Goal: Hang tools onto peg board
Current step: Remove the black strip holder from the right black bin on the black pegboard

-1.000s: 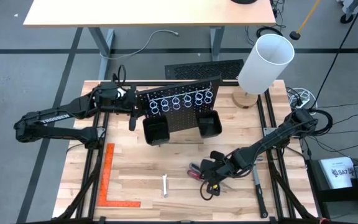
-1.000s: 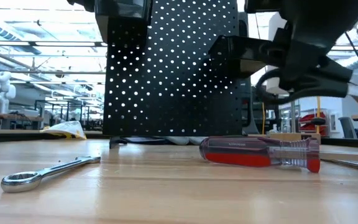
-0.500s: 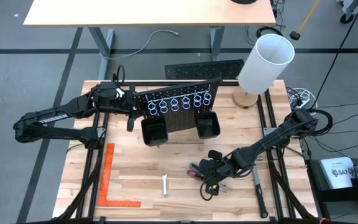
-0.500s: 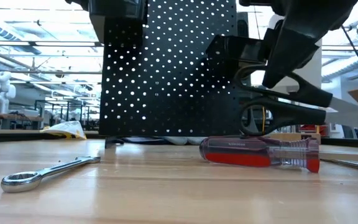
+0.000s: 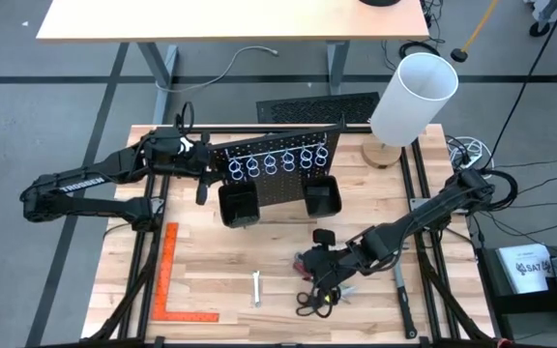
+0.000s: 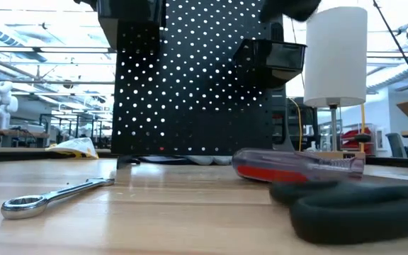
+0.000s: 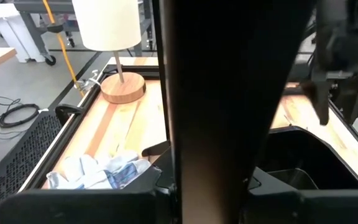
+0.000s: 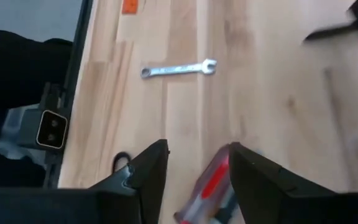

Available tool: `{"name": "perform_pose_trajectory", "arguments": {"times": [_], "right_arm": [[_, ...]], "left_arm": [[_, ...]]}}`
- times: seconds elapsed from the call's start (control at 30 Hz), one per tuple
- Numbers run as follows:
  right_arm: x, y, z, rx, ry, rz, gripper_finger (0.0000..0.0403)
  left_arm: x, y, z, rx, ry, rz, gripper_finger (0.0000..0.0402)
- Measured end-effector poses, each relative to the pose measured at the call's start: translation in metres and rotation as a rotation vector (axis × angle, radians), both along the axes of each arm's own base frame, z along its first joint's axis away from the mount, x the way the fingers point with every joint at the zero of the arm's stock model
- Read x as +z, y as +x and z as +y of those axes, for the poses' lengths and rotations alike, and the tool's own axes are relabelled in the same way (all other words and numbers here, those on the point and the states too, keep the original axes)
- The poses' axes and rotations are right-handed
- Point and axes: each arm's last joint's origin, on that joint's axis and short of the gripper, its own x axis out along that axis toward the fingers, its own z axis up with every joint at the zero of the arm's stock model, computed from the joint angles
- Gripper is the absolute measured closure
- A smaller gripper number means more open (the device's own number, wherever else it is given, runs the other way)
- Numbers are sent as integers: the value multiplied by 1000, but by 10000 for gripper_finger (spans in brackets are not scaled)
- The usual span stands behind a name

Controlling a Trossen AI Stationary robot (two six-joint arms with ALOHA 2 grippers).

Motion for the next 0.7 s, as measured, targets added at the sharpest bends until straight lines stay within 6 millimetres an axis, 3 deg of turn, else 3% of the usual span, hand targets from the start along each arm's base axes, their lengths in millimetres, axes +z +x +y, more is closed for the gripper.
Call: {"name": "perform_pose_trajectory", "arguments": {"times": [0.2, 0.33, 0.43, 0.53, 0.7], "right_arm": [[59, -2, -5, -59, -170, -40, 254], [103, -11, -15, -162, -292, -89, 263], [125, -21, -24, -212, -377, -87, 268], [132, -26, -36, -240, -422, -42, 269], [118, -20, -54, -274, -429, 68, 257]], "left_arm": [[0, 0, 0, -9, 21, 2, 335], [-1, 0, 0, -22, 41, 3, 335], [-1, 0, 0, -34, 62, 4, 335], [-1, 0, -1, -50, 81, 3, 335], [0, 1, -1, -64, 102, -5, 334]]}}
